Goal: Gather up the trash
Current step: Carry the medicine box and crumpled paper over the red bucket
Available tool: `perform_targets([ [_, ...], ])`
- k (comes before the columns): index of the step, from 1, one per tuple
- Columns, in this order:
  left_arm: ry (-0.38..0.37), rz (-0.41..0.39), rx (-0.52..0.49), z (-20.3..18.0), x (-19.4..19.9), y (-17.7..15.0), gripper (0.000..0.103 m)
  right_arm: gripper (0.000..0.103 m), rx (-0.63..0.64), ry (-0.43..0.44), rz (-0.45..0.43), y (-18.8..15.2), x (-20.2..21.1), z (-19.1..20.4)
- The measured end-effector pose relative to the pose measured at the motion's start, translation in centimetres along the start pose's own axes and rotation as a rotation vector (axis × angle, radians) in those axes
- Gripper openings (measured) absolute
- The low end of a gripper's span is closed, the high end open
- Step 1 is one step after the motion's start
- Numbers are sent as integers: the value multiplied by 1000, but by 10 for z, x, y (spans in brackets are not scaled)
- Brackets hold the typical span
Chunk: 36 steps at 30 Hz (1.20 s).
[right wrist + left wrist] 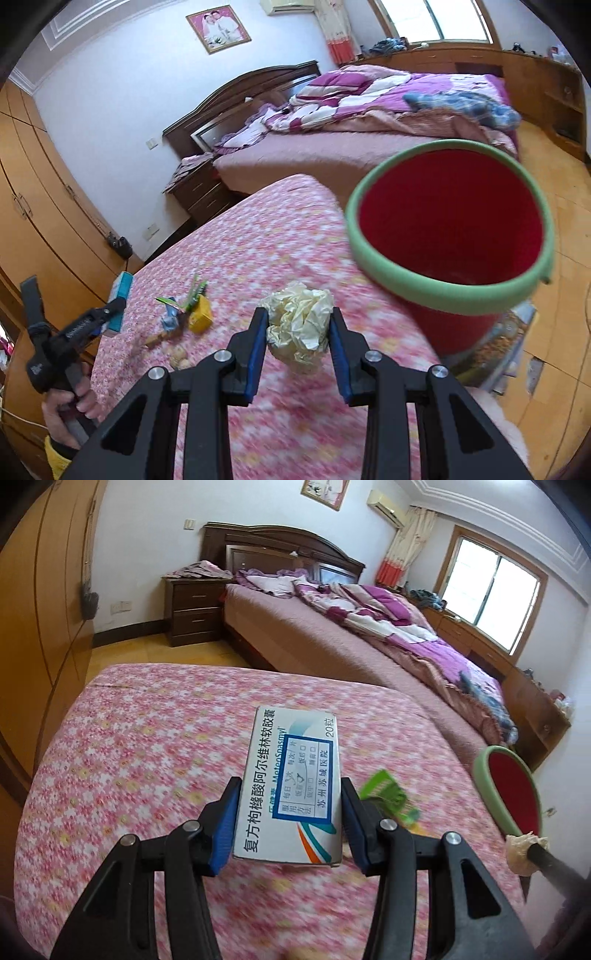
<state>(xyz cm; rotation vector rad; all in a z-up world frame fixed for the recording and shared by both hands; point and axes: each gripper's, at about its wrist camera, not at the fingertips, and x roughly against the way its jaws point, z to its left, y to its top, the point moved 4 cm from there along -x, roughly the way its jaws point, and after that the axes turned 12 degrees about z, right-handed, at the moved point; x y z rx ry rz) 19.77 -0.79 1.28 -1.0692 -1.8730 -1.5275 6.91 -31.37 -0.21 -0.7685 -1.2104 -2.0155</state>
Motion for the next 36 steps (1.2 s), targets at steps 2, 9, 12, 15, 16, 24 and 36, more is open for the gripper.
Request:
perform_targets([
  [2, -24, 10, -6, -9, 6, -6, 52, 35, -2, -12, -9, -5, 9, -8],
  [9, -115, 67, -25, -50, 18, -23, 52, 35, -46, -6, -68, -14, 38, -39],
  [12, -124, 75, -65, -75, 22, -27, 52, 35, -61, 0, -103, -12, 47, -50],
  [15, -133, 80, -103, -97, 24, -31, 52, 35, -83, 12, -126, -12, 54, -63],
  [16, -135, 86, -116, -105, 24, -33, 52, 35, -91, 17, -129, -12, 56, -67],
  [24, -202, 130, -171, -155, 14, -37, 52, 35, -131, 48, -155, -11, 62, -95],
  [36, -289, 159, -263, -229, -14, -32, 52, 35, -142, 27, -211, 17, 73, -126],
])
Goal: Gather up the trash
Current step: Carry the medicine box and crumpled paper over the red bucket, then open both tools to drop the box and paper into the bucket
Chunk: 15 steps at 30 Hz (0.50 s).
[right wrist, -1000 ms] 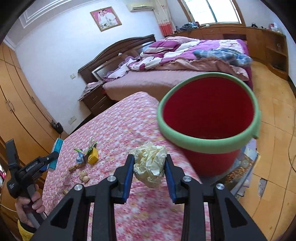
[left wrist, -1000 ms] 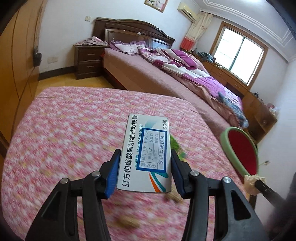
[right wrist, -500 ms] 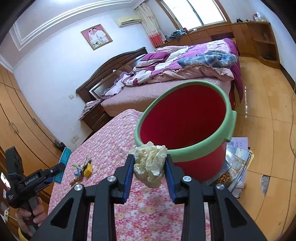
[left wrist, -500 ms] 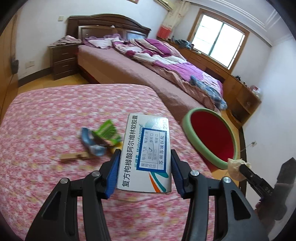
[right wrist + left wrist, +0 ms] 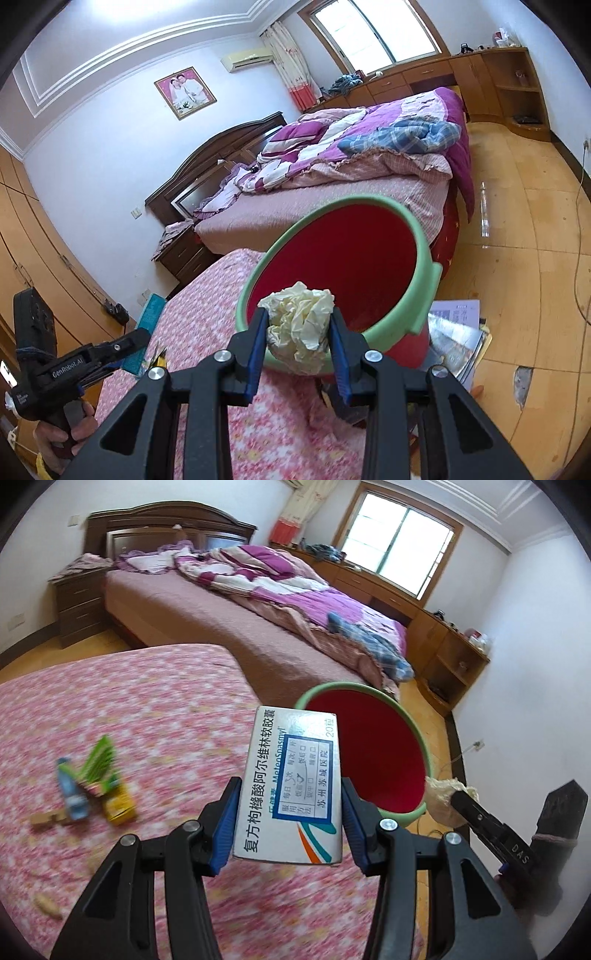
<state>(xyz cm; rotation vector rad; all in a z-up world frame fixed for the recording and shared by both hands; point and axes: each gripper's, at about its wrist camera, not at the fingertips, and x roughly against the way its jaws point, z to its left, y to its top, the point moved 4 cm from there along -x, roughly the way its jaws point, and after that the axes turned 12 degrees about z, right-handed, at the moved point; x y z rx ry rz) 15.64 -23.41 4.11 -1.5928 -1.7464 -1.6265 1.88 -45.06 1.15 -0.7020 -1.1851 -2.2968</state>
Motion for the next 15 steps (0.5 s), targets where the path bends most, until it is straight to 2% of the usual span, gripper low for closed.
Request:
perform_targets([
  [8, -40, 33, -86, -40, -41, 17, 52, 35, 10, 1, -14, 15, -15, -3],
  [15, -46, 61, -123, -53, -67, 22, 52, 35, -17, -9, 7, 24, -35, -16],
])
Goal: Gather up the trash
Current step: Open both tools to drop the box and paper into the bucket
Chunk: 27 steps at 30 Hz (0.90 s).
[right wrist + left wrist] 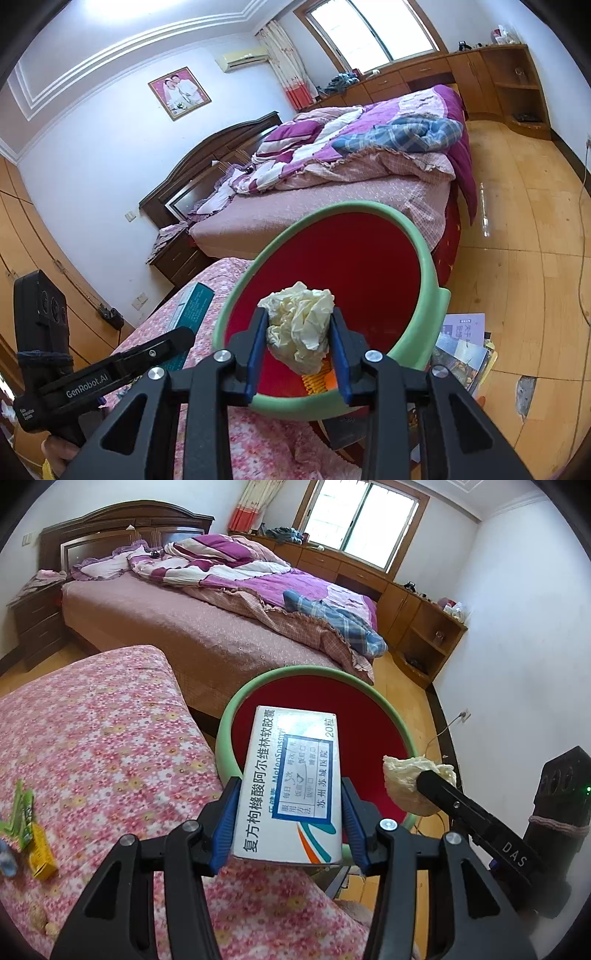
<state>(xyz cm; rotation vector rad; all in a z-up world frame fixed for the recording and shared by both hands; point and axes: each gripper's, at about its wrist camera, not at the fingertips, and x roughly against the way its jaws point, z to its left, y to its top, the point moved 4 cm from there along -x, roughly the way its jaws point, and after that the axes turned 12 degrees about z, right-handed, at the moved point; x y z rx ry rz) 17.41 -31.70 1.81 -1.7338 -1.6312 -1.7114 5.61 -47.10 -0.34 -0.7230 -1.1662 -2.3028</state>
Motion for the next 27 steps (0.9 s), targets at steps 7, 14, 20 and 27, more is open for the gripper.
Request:
perform_targets([
  [7, -1, 1, -13, 0, -11, 4, 52, 36, -23, 0, 22, 5, -14, -13],
  [14, -31, -10, 16, 8, 4, -1, 52, 40, -23, -4, 51, 7, -32, -15],
  [20, 13, -29, 59, 29, 22, -8, 52, 49, -12, -6, 77, 7, -39, -7],
  [27, 37, -23, 126, 54, 35, -23, 52, 66, -2, -20, 78, 6, -35, 3],
])
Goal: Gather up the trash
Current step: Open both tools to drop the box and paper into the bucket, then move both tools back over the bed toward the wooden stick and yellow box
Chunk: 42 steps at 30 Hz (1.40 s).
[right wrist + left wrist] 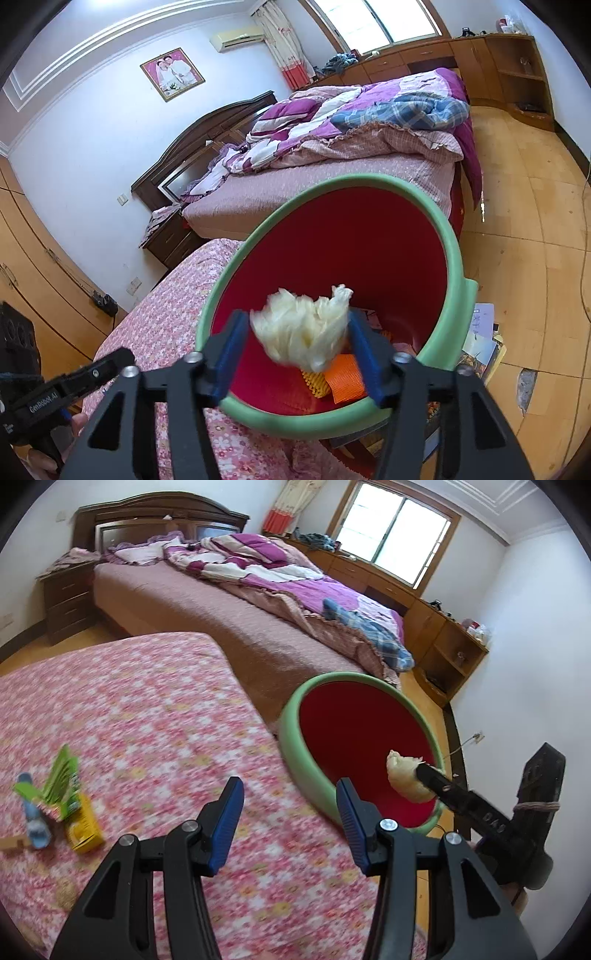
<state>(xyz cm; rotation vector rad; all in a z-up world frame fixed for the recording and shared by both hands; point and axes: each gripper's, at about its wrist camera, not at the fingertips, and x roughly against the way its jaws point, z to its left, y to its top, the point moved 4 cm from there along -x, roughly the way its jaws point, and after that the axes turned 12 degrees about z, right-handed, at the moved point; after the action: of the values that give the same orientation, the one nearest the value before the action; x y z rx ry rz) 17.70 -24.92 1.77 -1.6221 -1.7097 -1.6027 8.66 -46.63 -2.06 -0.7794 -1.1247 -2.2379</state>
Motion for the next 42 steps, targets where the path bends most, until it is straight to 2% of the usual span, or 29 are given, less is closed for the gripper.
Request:
perform_targets([
  [9, 35, -11, 47, 24, 22, -14, 52, 67, 4, 20, -30, -4, 23, 17],
  [19, 82, -25, 121, 56, 50, -31, 52, 67, 48, 36, -33, -20, 44, 53],
  [29, 120, -47, 178, 92, 84, -48, 52, 67, 93, 58, 3, -39, 43, 89],
  [42, 166, -39, 267, 136, 104, -73, 52, 67, 170, 61, 42, -66, 38, 133],
])
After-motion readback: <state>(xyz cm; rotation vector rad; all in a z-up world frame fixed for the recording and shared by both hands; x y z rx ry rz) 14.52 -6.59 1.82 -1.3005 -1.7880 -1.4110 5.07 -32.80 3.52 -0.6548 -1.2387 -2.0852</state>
